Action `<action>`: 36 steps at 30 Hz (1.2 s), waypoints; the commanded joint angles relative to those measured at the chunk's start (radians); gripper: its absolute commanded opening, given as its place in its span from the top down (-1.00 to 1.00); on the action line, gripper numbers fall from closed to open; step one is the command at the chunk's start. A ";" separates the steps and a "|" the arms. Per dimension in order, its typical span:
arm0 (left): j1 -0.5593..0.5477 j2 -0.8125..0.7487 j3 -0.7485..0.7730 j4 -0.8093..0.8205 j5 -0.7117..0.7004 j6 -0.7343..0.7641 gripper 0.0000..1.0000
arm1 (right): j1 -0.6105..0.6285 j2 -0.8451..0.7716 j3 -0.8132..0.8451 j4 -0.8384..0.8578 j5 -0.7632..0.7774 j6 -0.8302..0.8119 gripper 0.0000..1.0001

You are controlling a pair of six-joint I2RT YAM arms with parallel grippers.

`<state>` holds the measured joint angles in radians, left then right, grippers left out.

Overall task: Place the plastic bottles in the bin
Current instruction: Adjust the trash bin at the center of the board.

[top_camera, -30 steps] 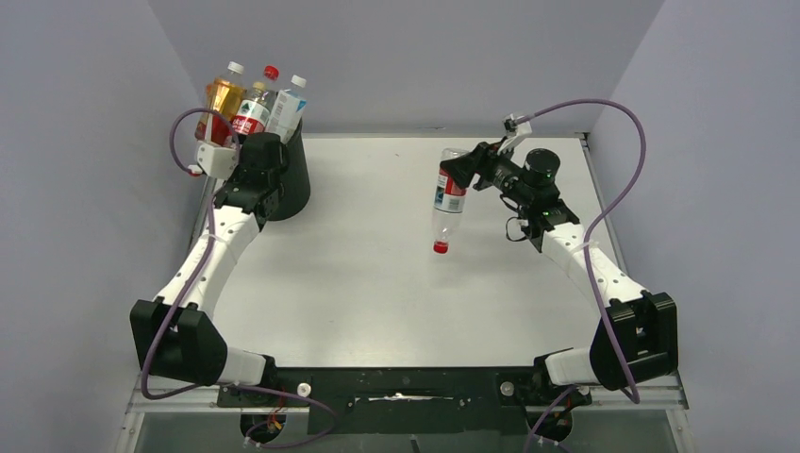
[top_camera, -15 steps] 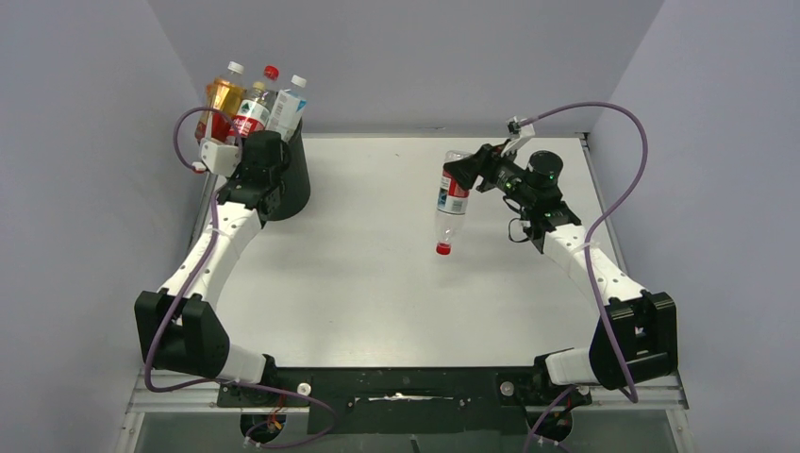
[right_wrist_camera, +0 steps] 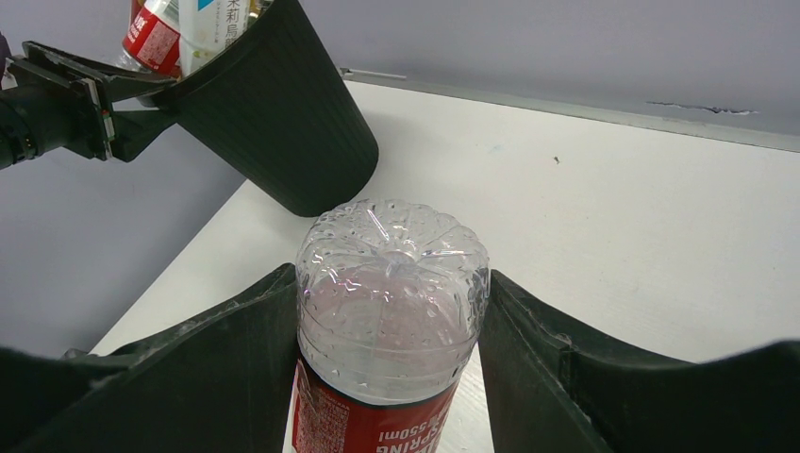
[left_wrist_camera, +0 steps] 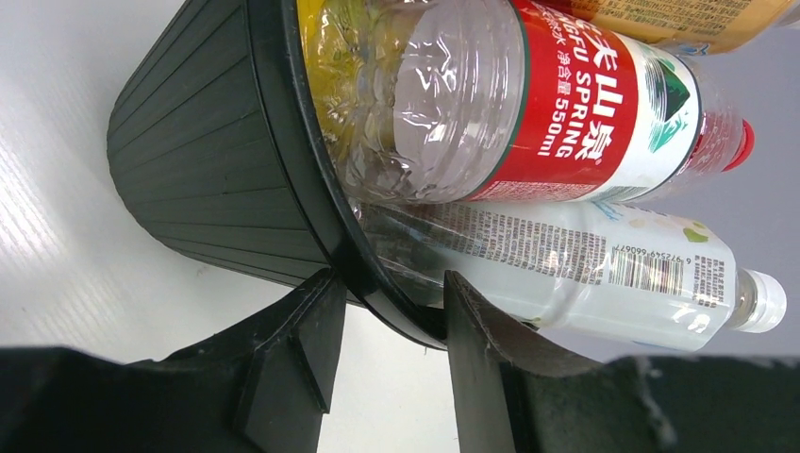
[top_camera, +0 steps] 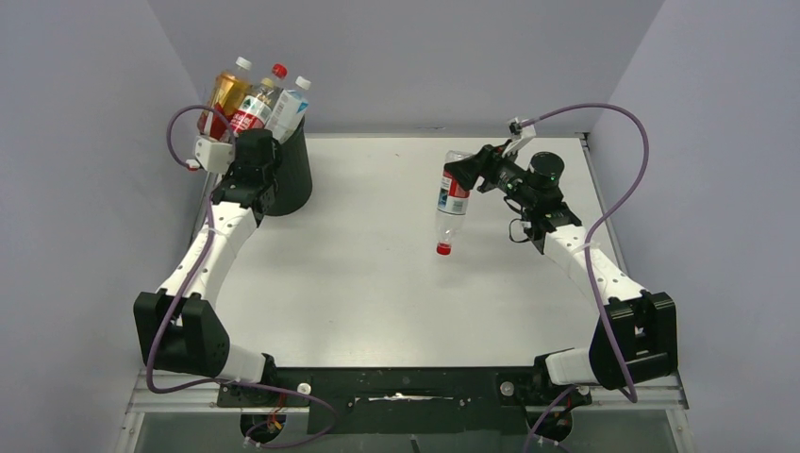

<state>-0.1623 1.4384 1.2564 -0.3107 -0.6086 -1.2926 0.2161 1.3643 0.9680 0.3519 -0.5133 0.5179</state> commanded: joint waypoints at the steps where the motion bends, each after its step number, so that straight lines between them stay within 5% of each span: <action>1: 0.010 -0.015 0.004 0.070 0.093 0.040 0.20 | -0.008 -0.033 0.007 0.073 -0.015 0.008 0.17; 13: 0.031 -0.006 0.026 0.122 0.244 0.044 0.21 | -0.007 -0.024 0.033 0.065 -0.024 0.019 0.17; 36: 0.057 -0.041 0.032 0.101 0.315 0.052 0.28 | -0.004 -0.053 0.048 0.047 -0.019 0.039 0.17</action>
<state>-0.1261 1.4384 1.2537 -0.2497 -0.3271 -1.2686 0.2153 1.3640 0.9771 0.3508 -0.5278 0.5480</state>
